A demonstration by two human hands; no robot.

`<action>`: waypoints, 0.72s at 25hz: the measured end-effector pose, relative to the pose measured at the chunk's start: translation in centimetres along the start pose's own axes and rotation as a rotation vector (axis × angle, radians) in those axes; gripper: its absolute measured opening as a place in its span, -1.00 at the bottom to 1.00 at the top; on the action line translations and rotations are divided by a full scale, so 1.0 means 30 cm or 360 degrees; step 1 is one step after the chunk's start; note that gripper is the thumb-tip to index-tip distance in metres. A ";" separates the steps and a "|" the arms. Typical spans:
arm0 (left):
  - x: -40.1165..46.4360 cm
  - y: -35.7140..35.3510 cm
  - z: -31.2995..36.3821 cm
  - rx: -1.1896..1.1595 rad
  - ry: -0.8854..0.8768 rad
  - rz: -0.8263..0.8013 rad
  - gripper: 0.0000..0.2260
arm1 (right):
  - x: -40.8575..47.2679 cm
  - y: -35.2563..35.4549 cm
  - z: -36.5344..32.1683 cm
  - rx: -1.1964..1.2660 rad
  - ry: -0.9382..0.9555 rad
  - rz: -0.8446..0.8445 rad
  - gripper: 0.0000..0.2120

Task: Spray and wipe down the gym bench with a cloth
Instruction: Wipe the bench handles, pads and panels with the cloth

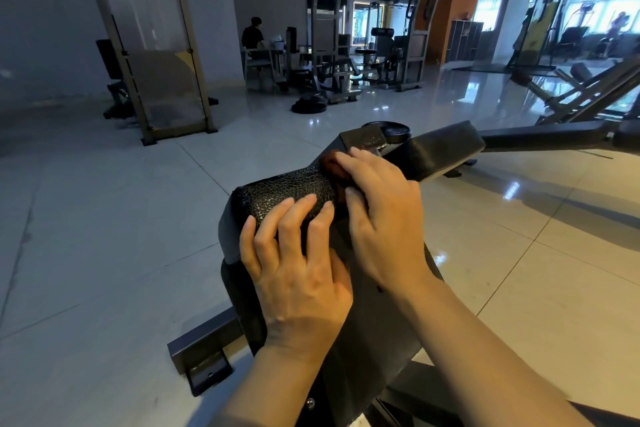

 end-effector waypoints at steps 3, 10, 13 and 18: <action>0.001 0.008 0.000 -0.0025 -0.0012 -0.0031 -0.48 | 0.020 0.001 0.065 0.0032 -0.0093 -0.0061 -0.54; 0.001 0.055 -0.018 -0.0175 -0.0119 -0.0168 -0.42 | 0.017 -0.026 0.013 0.0090 -0.0321 0.0066 -0.60; 0.013 0.103 -0.055 -0.0253 -0.0082 -0.0120 -0.47 | 0.013 -0.024 -0.056 0.0022 -0.0256 0.0057 -0.61; 0.023 0.186 -0.160 -0.0214 0.0077 -0.0104 -0.56 | -0.012 -0.037 -0.167 -0.0017 -0.0180 0.0076 -0.58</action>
Point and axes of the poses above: each hand's wrist, its own x-axis towards the middle knuckle, its own y-axis out of the back of the hand, z = x × y, the point moved 4 cm from there along x, towards the middle knuckle, and after that the axes turned 9 degrees about -x, right-handed, at the moved point
